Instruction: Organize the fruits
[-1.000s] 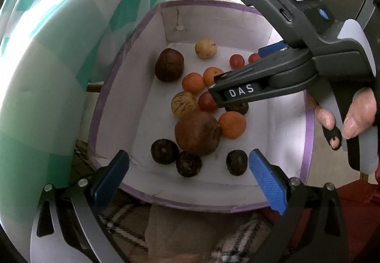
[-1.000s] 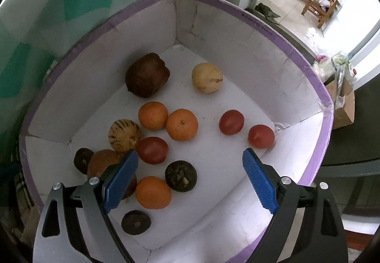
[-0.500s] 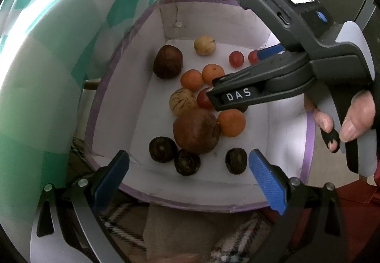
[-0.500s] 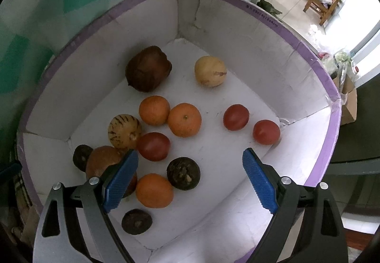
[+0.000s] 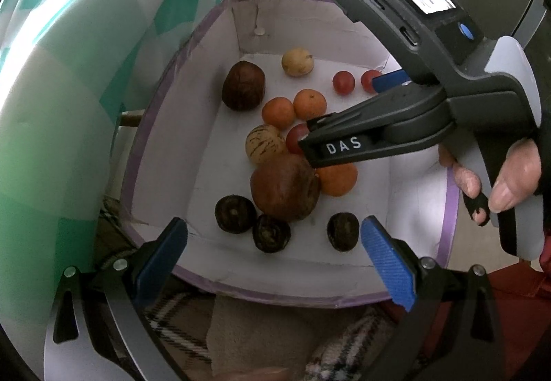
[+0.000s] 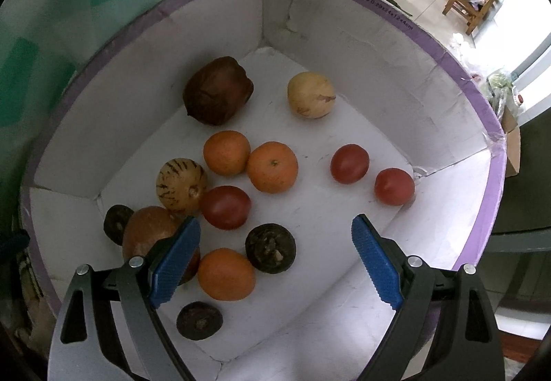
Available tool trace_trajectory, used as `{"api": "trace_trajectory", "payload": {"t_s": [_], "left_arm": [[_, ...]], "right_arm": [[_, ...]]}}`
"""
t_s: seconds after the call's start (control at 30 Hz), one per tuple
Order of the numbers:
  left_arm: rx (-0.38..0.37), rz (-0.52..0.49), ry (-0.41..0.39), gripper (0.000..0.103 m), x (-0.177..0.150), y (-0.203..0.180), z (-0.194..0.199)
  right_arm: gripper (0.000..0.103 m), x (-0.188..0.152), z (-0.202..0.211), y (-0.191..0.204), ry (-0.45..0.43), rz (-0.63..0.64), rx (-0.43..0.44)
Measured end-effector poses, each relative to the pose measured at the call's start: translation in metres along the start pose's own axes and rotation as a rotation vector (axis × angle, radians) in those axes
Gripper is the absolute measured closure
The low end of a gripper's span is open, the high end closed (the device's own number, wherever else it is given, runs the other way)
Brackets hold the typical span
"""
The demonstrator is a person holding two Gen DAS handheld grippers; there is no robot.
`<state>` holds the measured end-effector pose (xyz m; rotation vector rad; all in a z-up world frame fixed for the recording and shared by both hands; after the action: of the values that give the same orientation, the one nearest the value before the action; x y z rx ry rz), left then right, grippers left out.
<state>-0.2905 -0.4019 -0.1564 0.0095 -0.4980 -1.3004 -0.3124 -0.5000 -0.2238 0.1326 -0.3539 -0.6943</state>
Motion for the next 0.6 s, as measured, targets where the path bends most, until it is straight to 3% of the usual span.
{"api": "trace_trajectory", "payload": {"t_s": [0.6], "left_arm": [[-0.001,-0.002,0.002,0.002,-0.0006,-0.0001,-0.0001]], "right_arm": [[0.016,0.0009,-0.0021,-0.0004,0.004,0.000,0.001]]}}
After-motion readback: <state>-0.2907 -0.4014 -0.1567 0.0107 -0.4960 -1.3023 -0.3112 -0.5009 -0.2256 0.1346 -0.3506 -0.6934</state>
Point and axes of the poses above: each gripper's, at about its wrist camera, not at the fingertips, and z roughly against the way its jaws point, y to its left, x to its top, the point moved 4 cm from there along -z, roughly the way its jaws point, and after that the axes turned 13 degrees about x, right-handed, at the moved point
